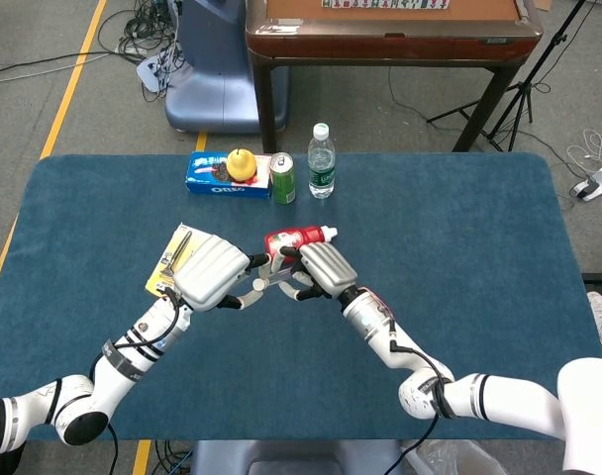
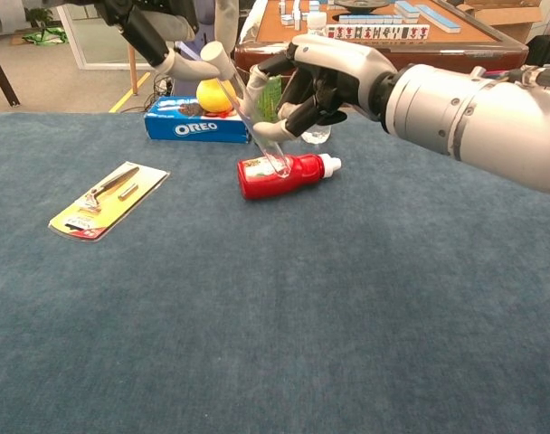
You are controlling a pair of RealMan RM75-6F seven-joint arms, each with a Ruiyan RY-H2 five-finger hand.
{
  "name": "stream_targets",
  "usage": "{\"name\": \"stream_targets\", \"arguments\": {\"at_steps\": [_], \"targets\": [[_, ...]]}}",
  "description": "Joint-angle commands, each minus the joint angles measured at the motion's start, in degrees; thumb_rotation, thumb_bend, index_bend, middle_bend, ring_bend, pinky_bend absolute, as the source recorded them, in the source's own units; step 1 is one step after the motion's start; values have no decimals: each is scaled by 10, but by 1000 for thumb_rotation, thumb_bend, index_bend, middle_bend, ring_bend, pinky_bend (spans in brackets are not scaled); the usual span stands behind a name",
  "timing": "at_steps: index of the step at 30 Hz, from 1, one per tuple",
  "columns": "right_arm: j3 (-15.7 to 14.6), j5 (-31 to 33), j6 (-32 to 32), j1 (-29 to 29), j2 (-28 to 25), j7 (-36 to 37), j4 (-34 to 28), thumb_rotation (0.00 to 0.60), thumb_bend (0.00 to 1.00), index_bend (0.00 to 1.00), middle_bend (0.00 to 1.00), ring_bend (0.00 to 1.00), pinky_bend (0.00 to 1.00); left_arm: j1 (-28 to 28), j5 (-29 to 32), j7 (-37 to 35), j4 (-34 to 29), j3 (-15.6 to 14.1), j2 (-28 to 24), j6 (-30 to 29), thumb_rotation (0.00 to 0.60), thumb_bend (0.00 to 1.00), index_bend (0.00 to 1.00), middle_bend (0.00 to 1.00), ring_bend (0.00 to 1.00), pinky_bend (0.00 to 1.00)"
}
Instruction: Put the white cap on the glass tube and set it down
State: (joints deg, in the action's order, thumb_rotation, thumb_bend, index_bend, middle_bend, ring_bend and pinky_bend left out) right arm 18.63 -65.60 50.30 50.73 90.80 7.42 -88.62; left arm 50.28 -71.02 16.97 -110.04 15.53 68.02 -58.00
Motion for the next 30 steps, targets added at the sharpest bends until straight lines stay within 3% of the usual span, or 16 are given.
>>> {"name": "stream_targets", "arguments": {"at_steps": [1,6,12,15,21,30], "targets": [[0,-1,0,0,1,1,0,600,477,844,1000,1000,1000,0,1,0,1,-1,1,-1,600,246,538,1000,1000,1000],[-4,4,-7,1,-5,-9,1,600,479,845,1000,1000,1000,-3,1,4,0,-3,-4,-6,600,246,472,1000,1000,1000],[-9,21,-24,6,-36,-45,-15,600,479,849,1000,1000,1000,-13,1,-2,-7,-8,-19,-11,600,246,158,949,979,1000],[-15,41,-43,16,-61,-83,-30,600,479,849,1000,1000,1000,-22,-1,-19,-12,-13,-34,-9,600,246,72,922,961,1000],[-34,120,-75,46,-94,-174,-42,600,480,849,1000,1000,1000,-62,-26,-39,-2,-34,-63,-41,600,246,58,918,958,1000],[-72,222,-73,84,-39,-252,7,600,480,849,1000,1000,1000,-122,-78,-53,11,-67,-90,-98,600,246,58,918,958,1000]]}}
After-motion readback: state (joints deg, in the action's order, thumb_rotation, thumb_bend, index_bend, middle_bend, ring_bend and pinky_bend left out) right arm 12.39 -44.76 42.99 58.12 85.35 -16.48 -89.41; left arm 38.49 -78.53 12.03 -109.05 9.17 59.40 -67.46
